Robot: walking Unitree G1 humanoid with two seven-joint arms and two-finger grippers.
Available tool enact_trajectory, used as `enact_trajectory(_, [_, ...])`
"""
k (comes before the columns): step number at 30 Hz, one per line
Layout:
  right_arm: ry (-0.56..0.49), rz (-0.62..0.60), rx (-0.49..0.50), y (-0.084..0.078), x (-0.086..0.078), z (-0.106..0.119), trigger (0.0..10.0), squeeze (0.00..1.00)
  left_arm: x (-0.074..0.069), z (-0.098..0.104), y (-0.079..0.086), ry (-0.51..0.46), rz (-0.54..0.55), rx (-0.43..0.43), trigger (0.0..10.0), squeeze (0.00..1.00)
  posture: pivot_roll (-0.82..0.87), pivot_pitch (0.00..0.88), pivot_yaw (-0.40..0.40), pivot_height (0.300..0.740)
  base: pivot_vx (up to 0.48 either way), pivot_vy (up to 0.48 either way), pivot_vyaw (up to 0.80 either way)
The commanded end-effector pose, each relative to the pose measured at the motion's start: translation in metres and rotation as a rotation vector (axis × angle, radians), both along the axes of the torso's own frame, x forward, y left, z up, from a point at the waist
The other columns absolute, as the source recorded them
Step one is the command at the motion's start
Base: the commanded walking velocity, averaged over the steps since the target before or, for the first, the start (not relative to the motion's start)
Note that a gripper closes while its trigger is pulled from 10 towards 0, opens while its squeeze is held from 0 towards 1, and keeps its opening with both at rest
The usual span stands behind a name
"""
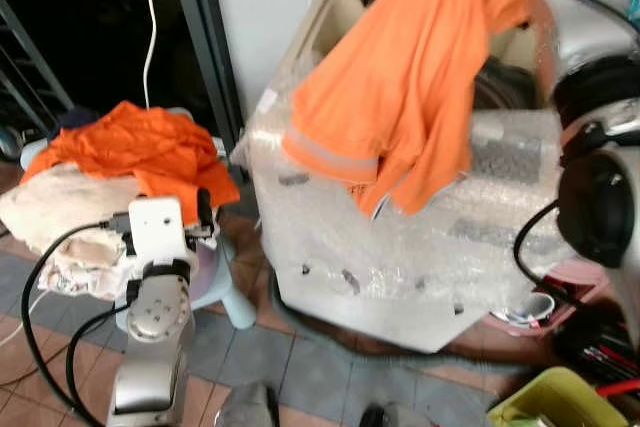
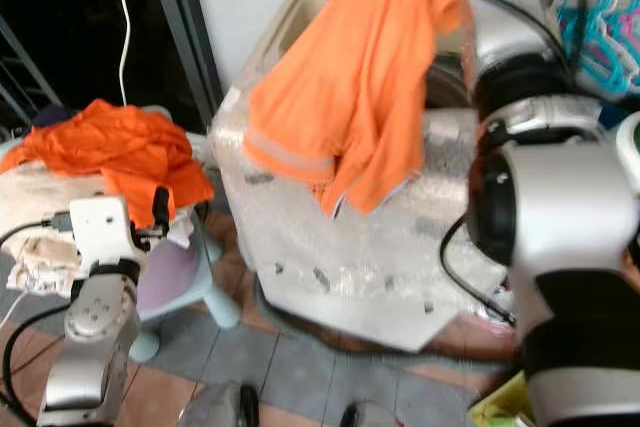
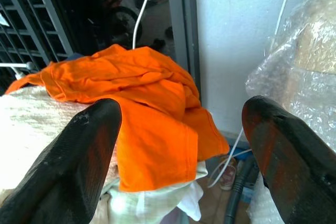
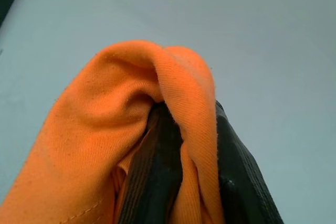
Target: Clothes washing
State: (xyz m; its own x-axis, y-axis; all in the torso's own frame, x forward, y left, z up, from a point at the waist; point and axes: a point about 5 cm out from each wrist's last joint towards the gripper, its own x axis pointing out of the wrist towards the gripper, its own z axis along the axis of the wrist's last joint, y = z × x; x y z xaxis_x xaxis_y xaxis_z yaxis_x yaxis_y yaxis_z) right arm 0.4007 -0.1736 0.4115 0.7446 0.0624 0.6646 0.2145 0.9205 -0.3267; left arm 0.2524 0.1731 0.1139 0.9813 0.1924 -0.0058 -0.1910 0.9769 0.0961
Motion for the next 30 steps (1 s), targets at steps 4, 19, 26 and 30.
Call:
enact_trajectory(4, [-0.014,0.024,-0.044,0.005,-0.003,0.017,10.0,0.0,0.002,0.0,-0.002,-0.001,-0.018,0.0,10.0,0.0,0.02,0.0,-0.009,0.74,0.063,0.0,0.0])
enact_trajectory(19, [0.307,0.297,-0.316,0.051,0.014,-0.091,10.0,0.0,0.0,0.0,-0.004,-0.005,-0.05,-0.01,10.0,0.0,0.02,0.0,-0.009,0.74,0.368,0.0,0.0])
enact_trajectory(26, [0.699,0.324,-0.173,0.031,0.022,-0.15,10.0,0.05,-0.002,0.0,-0.004,-0.002,-0.025,0.002,10.0,0.0,0.03,0.0,-0.016,0.74,0.329,0.0,0.0])
enact_trajectory(30, [0.783,0.283,-0.14,0.011,0.018,-0.175,10.0,1.0,-0.002,-0.003,0.0,0.017,-0.005,0.006,10.0,0.0,0.03,0.0,-0.019,0.74,0.0,0.0,0.0])
